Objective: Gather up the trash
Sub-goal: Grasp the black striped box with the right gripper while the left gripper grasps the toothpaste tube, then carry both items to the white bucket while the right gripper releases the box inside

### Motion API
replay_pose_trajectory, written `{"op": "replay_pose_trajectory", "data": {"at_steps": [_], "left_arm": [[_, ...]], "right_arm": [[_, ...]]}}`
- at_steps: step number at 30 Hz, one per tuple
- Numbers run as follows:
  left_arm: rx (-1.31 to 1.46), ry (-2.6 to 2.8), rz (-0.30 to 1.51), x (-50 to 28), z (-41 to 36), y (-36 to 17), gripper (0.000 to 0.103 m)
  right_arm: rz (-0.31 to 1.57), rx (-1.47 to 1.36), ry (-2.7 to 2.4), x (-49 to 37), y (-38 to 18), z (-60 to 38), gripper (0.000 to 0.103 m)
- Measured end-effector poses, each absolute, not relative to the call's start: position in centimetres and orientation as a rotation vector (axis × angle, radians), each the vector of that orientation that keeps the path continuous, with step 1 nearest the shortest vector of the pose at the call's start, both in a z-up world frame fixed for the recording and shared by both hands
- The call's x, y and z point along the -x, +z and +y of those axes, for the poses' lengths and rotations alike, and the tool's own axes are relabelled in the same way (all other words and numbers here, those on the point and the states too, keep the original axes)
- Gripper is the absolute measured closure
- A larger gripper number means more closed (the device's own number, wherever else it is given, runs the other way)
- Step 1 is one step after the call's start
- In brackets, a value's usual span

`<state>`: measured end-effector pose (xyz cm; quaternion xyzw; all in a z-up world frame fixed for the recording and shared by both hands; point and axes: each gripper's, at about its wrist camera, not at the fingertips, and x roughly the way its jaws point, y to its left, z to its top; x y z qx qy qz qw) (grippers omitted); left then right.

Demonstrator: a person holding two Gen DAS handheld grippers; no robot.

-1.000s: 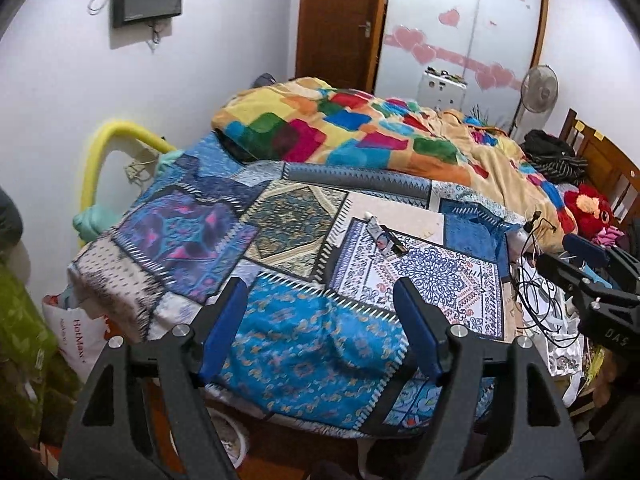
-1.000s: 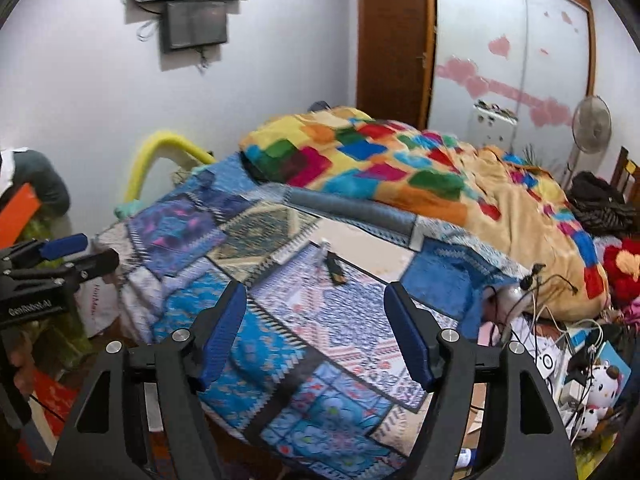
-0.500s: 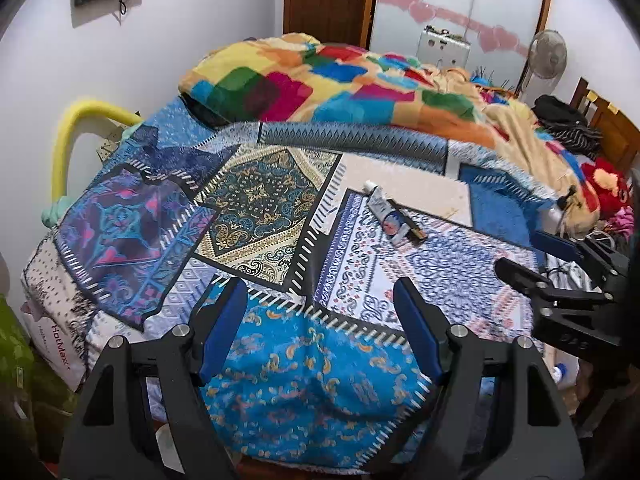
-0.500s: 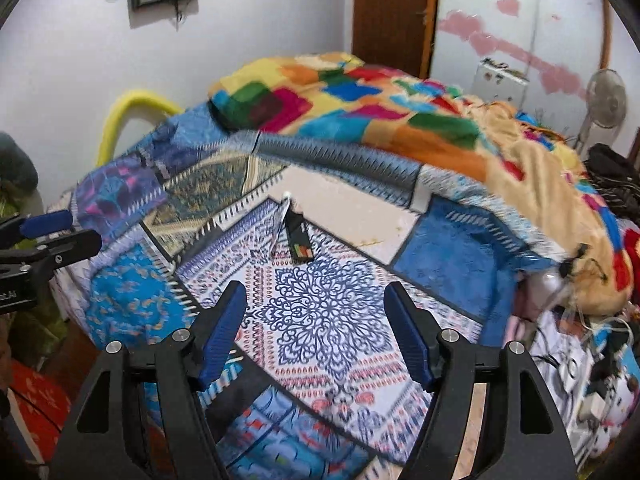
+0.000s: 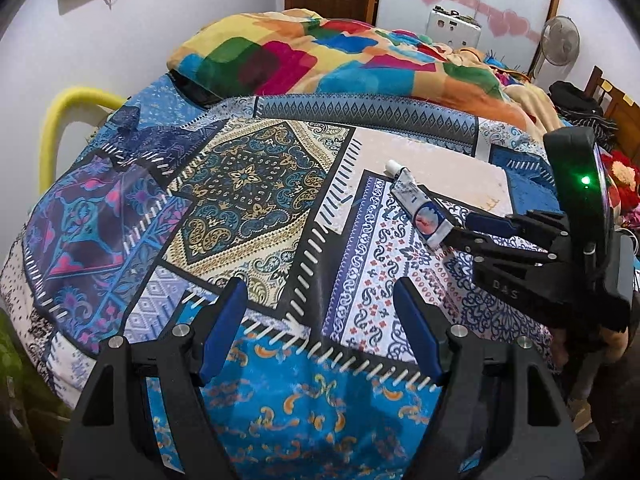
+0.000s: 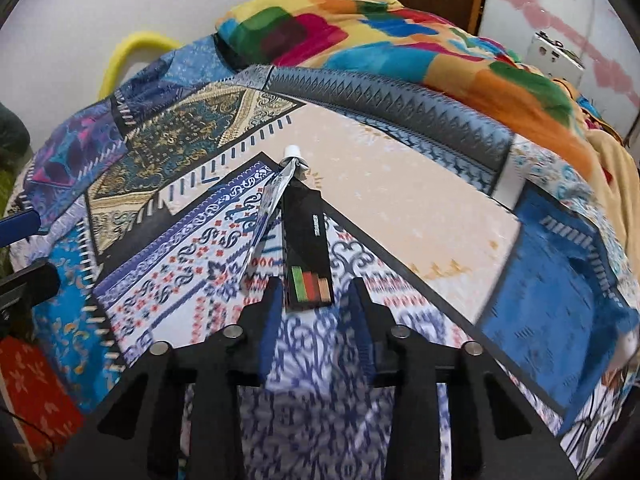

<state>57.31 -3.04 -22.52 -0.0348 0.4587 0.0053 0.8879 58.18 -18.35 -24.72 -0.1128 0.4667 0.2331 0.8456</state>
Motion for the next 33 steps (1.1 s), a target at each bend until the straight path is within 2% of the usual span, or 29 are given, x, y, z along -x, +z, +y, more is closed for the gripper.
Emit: {"op": "replay_pose_trajectory", "data": {"at_steps": [2, 4, 14, 22, 25, 28, 29, 31, 32, 33], "left_arm": [[0.075, 0.002, 0.952, -57.7, -3.2, -22.6, 0.029], [0.070, -0.001, 0.947, -58.3, -3.5, -22.6, 0.029], [0.037, -0.042, 0.917, -61.9, -6.8, -22.1, 0.029], [0.088, -0.058, 0.977, -65.9, -9.6, -24.5, 0.029], [0.092, -0.038, 0.993, -66.9, -10.5, -25.7, 0.039], [0.038, 0.012, 1.000, -67.7, -11.7, -26.8, 0.053], [0.022, 0.024, 1.005, -67.9, -12.0, -27.2, 0.062], [0.009, 0.041, 0.986, -67.8, -12.2, -27.2, 0.068], [-0.005, 0.049, 0.983, -67.7, -12.3, -27.2, 0.075], [-0.009, 0.049, 0.983, -67.6, -12.3, -27.1, 0.090]], "right_arm": [[0.968, 0.244, 0.498, -58.4, -24.8, -18.0, 0.074], [0.941, 0.253, 0.491, -58.3, -24.8, -17.8, 0.081], [0.919, 0.166, 0.476, -58.5, -24.7, -19.9, 0.082], [0.907, 0.094, 0.379, -58.4, -23.5, -24.7, 0.082], [0.896, 0.094, 0.359, -58.0, -23.1, -25.6, 0.082], [0.887, 0.083, 0.349, -57.8, -22.8, -26.0, 0.082], [0.880, 0.079, 0.347, -57.6, -22.6, -26.1, 0.082], [0.871, 0.072, 0.345, -57.3, -22.3, -26.2, 0.082], [0.867, 0.067, 0.346, -57.2, -22.1, -26.2, 0.082], [0.864, 0.061, 0.348, -57.1, -21.9, -26.2, 0.082]]}}
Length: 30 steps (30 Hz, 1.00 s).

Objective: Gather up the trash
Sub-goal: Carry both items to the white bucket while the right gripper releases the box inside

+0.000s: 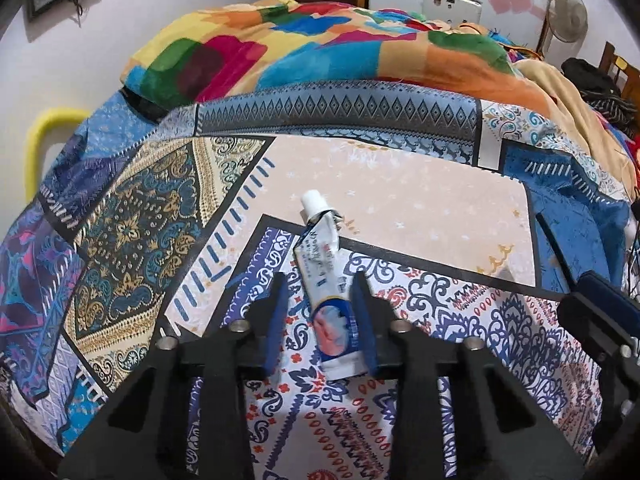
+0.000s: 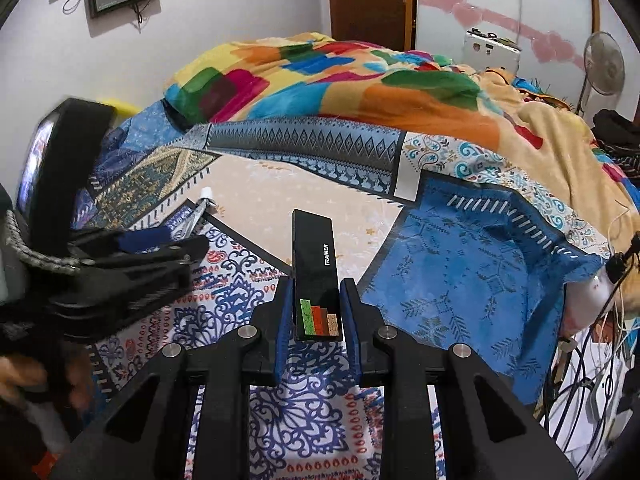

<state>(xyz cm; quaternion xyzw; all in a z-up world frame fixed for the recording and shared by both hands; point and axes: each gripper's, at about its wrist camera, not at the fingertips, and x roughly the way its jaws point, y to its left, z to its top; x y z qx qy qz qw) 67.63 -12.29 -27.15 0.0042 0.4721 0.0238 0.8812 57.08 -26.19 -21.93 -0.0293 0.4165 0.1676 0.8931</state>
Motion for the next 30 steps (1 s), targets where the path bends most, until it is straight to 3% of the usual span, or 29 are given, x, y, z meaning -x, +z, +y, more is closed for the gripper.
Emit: {"op": "replay_pose_trajectory", "data": {"at_steps": [2, 9, 30], "left_arm": [[-0.010, 0.041, 0.994, -67.5, -12.2, -27.0, 0.100], [-0.020, -0.030, 0.974, -64.8, -11.6, -24.5, 0.100], [0.011, -0.055, 0.737, -50.6, -7.4, -7.2, 0.100]], "right_arm": [[0.859, 0.056, 0.349, -57.0, -21.6, -26.0, 0.082], [0.858, 0.030, 0.361, -55.8, -20.0, -25.7, 0.082], [0.695, 0.063, 0.427, -45.3, -7.5, -23.3, 0.082]]}}
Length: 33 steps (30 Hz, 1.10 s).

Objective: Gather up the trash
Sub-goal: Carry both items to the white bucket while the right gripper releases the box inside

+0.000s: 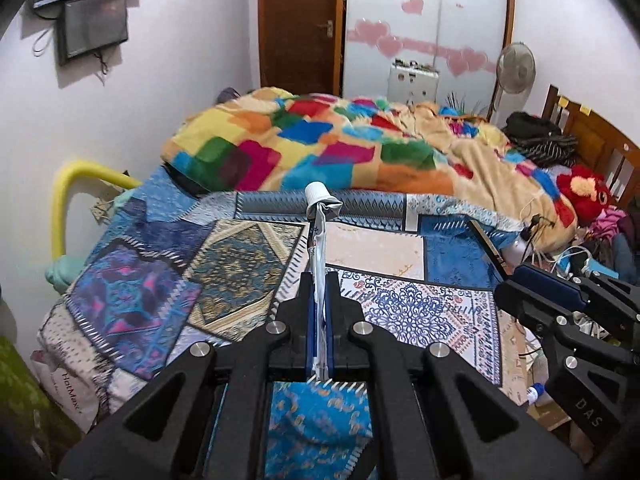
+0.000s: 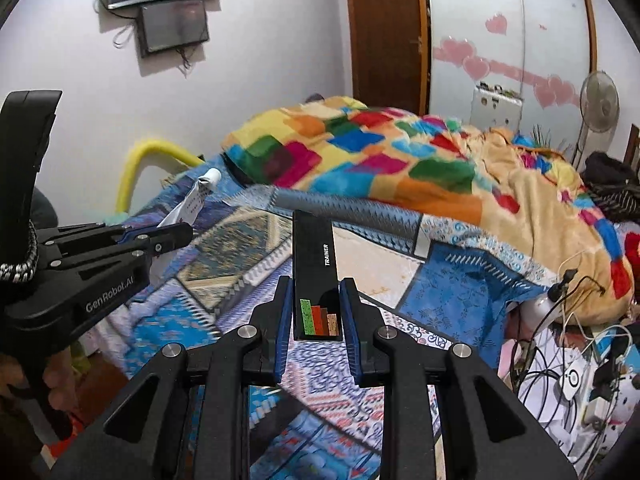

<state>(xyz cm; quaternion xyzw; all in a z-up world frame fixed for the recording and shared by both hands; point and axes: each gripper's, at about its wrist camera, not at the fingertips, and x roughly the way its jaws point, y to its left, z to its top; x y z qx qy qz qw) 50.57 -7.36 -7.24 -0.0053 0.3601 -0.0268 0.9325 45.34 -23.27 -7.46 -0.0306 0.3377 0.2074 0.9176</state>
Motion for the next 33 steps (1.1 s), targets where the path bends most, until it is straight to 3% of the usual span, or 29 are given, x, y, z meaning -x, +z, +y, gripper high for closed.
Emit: {"op": "replay_pose_trajectory", "data": {"at_steps": [15, 33], "left_arm": [[0.038, 0.020, 0.653, -37.3, 0.3, -2.2, 0.100], [0.111, 0.190, 0.703, -24.5, 12.7, -5.4, 0.100]], "right_arm": [[0.620, 0.093, 0.520, -36.2, -2.5, -17.9, 0.082], [0.637, 0.188, 0.726, -27.8, -3.6, -6.9, 0.082]]}}
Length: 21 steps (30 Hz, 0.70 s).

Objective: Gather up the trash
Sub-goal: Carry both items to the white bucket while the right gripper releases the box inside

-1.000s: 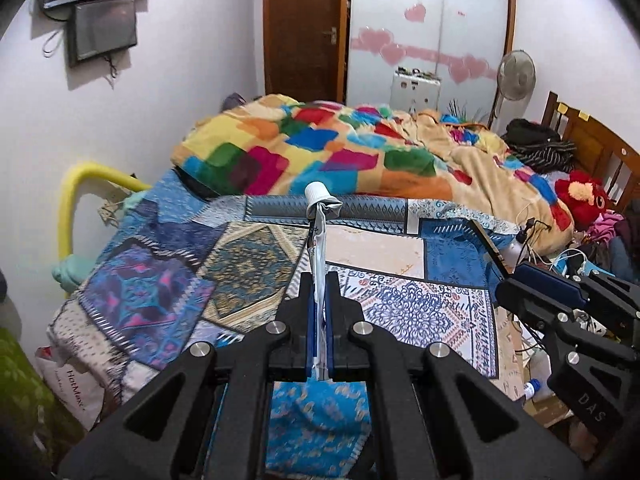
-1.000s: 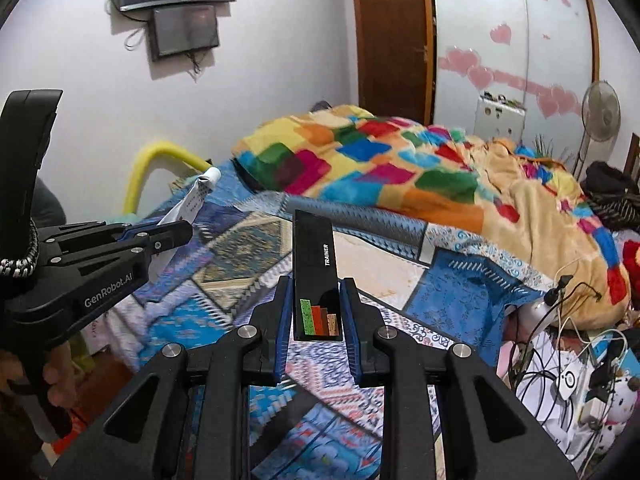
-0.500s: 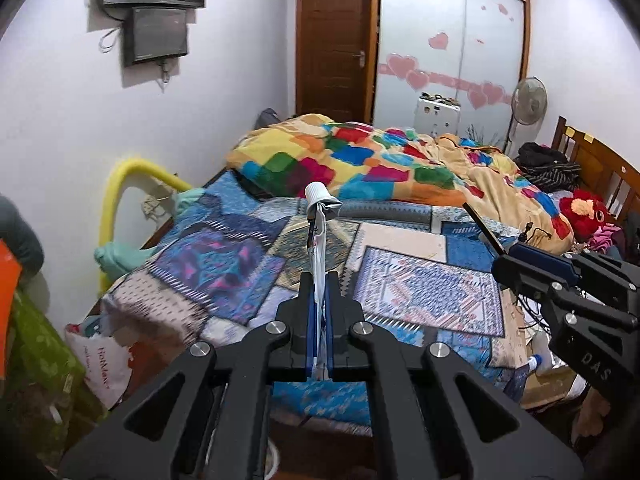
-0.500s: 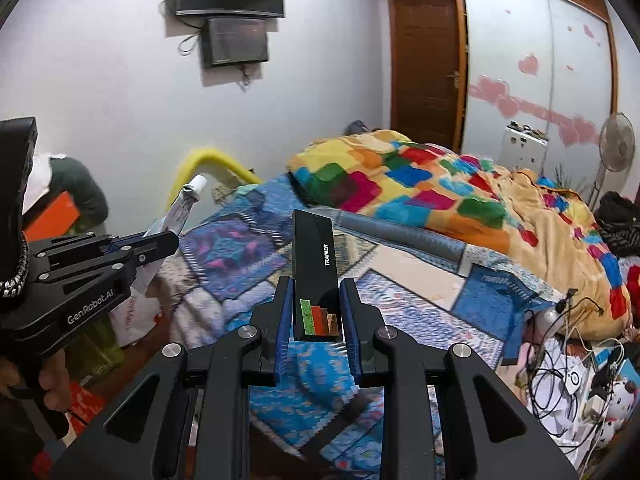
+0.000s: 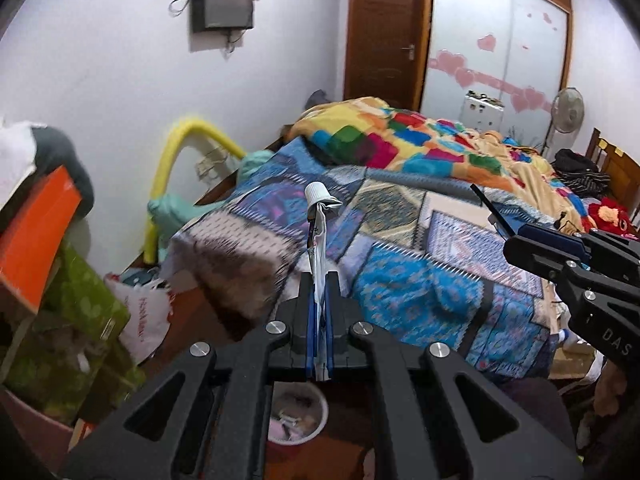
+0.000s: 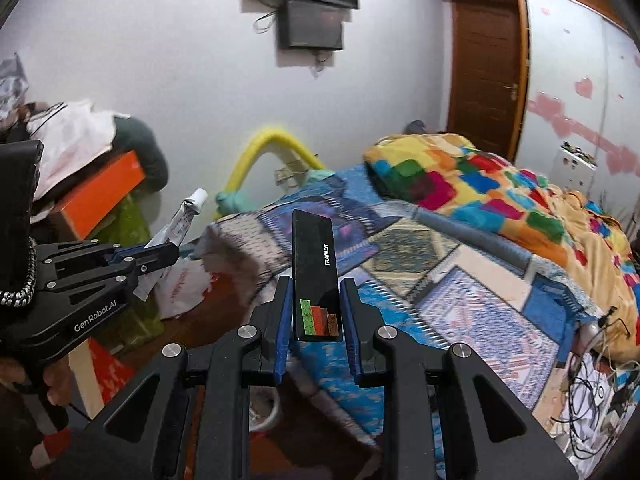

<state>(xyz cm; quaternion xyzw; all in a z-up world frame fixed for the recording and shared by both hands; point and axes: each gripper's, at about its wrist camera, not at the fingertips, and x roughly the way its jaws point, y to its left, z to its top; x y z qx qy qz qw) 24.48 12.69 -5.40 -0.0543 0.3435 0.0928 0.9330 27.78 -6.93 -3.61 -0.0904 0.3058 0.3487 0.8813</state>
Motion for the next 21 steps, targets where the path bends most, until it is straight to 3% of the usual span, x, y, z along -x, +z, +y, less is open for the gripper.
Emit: {"op": "replay_pose_trajectory", "data": {"at_steps": [10, 21], "left_arm": [[0.199, 0.255, 0.807, -20.9, 17.5, -11.1, 0.100], [0.342, 0.307, 1.000, -20.0, 20.4, -21.2, 0.100]], "right_arm": [[0.771, 0.248, 0.830, -25.9, -8.6, -0.8, 0.082], [1.021, 0.331, 0.886, -25.4, -17.4, 4.2, 0.081]]}}
